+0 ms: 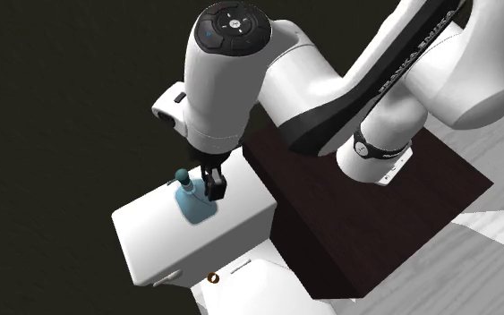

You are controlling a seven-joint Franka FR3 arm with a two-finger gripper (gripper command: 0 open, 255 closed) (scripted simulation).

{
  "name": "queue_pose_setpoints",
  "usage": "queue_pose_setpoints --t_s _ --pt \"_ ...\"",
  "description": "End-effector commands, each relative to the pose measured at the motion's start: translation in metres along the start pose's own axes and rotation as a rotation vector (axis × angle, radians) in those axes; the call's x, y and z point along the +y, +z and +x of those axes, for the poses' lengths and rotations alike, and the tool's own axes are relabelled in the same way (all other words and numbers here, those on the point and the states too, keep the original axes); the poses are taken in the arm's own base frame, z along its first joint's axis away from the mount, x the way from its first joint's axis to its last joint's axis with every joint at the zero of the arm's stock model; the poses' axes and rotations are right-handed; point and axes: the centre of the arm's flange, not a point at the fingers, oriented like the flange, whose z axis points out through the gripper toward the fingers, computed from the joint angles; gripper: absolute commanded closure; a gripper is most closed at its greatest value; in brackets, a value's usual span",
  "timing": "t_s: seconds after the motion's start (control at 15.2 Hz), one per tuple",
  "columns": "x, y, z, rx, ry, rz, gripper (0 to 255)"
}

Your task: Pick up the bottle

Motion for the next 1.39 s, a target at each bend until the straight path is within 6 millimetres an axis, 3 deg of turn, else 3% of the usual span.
queue_pose_setpoints --t_s 0.0,0.2,0.79,0.86,1.32 --pt "0.005 0.023 0.005 0.033 0.01 -0.009 0" --pt "0.014 0.053 0.016 0.073 0.026 -0.026 0" --pt "0.009 0.092 0.007 0.073 0.026 -0.026 0" --pt "0.009 0.092 0.007 0.073 0.026 -0.026 255" --pt "0.008 0.092 0.007 0.073 0.026 -0.026 255"
